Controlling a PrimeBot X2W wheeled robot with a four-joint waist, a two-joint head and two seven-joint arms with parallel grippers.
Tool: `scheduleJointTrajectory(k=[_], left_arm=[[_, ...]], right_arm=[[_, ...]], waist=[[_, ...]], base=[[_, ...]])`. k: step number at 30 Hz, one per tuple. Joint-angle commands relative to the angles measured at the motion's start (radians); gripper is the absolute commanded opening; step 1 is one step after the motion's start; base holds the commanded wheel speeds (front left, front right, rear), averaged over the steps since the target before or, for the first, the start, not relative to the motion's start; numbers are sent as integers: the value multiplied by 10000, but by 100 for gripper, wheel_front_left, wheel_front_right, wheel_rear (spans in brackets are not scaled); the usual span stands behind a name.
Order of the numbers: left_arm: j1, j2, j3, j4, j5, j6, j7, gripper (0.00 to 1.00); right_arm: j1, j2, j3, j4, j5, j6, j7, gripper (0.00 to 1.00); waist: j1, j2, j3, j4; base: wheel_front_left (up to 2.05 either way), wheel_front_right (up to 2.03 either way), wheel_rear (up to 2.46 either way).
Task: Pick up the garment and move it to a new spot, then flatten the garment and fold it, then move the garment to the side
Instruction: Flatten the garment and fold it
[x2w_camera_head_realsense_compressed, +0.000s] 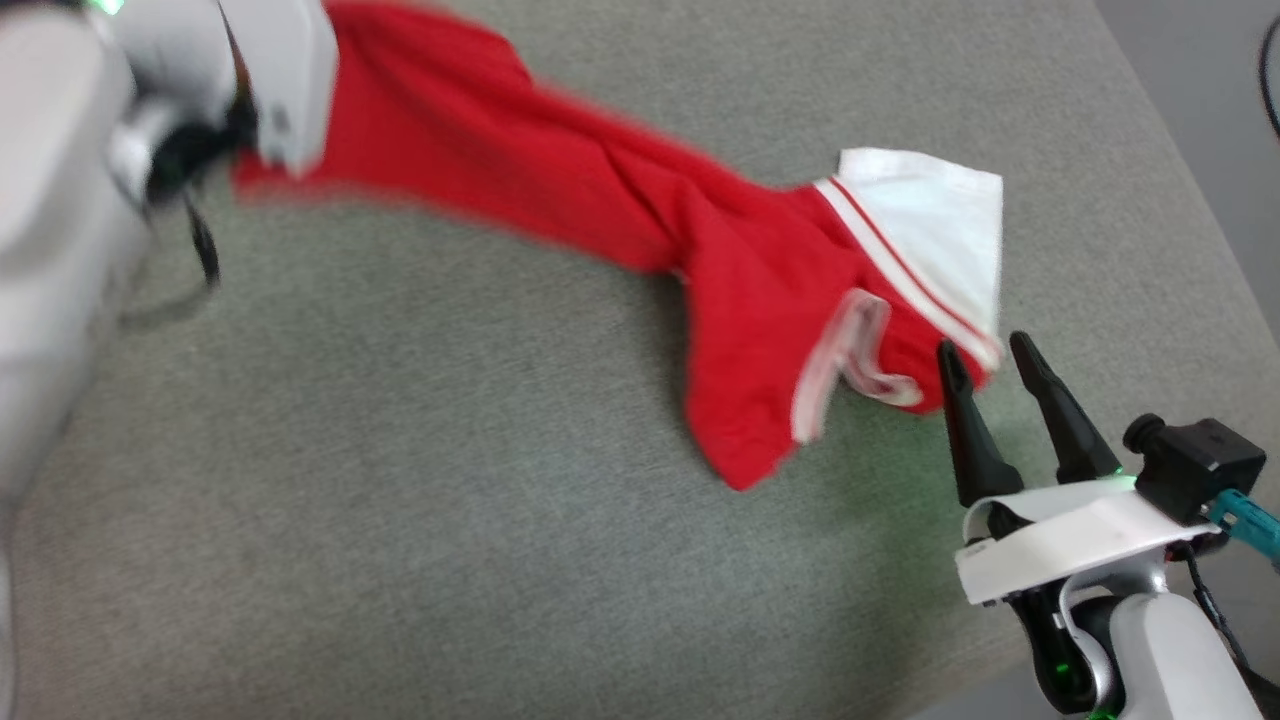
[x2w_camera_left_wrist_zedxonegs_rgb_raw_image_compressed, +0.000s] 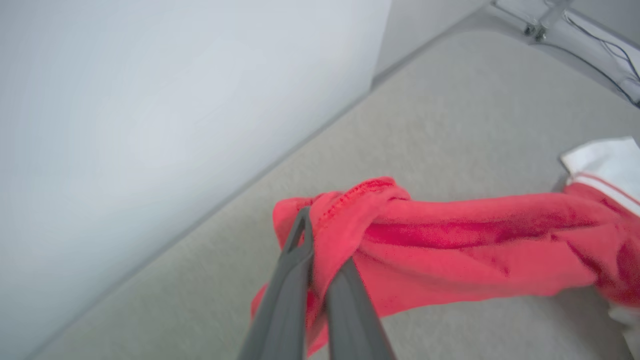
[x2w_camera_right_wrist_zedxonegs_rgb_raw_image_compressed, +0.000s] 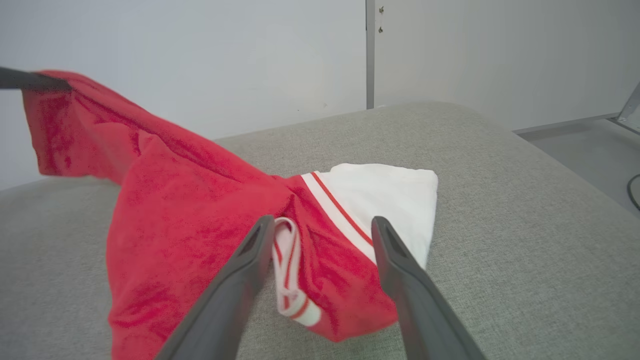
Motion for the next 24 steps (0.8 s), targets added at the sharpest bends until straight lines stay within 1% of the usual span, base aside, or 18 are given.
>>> scheduleJointTrajectory(k=[1,4,7,9,10,11,12,13,14,17,19,22,24], left_arm=[[-341,-133,34,206,249,54,-371,0],[-1488,-365,-289,1025,1449,202,-1759,0],[-2018,-877,-494,1974,2061,393,-2834,0],[-1989,-1227,-596,2678,2091,350,-3020,0],[-1921,-1336,-762,2968,2193,280,-2985,3],[-1859,-1430,-864,3248,2188,235,-2964,15],[-1801,-1510,-919,3518,2123,168,-2911,40],[-1719,-1585,-957,3751,2041,142,-2837,82],[-1640,-1667,-1013,3947,1978,86,-2750,100],[-1383,-1880,-1050,4285,1647,18,-2607,100],[-1179,-2035,-1101,4223,1331,9,-2420,100],[-829,-2111,-1021,3691,391,4,-1873,100],[-468,-2183,-925,3271,-436,5,-1164,100]], right_arm=[[-145,47,86,27,124,-10,-79,100],[-282,91,312,123,229,-10,-242,100],[-346,114,478,228,311,-10,-389,100],[-386,131,574,323,372,-10,-452,100],[-420,133,607,357,382,-10,-476,100],[-456,140,643,398,413,-10,-501,100],[-490,143,668,428,426,-10,-519,100],[-515,148,695,449,429,-10,-528,100],[-530,145,690,457,425,-10,-529,100],[-586,53,629,448,347,-10,-488,100],[-608,-20,591,396,281,-10,-411,100],[-523,-135,507,295,184,-10,-298,100],[-438,-211,433,214,122,-10,-189,100]], waist=[[0,0,218,-240],[0,0,387,-432],[0,0,490,-574],[0,0,536,-623],[0,0,553,-634],[0,0,571,-637],[0,0,586,-630],[0,0,595,-607],[0,0,599,-555],[0,0,534,-296],[0,0,430,-47],[0,0,229,374],[0,0,78,635]], base=[[0,0,0],[0,0,0],[0,0,0],[0,0,0],[0,0,0],[0,0,0],[0,0,0],[0,0,0],[0,0,0],[0,0,0],[0,0,0],[0,0,0],[0,0,0]])
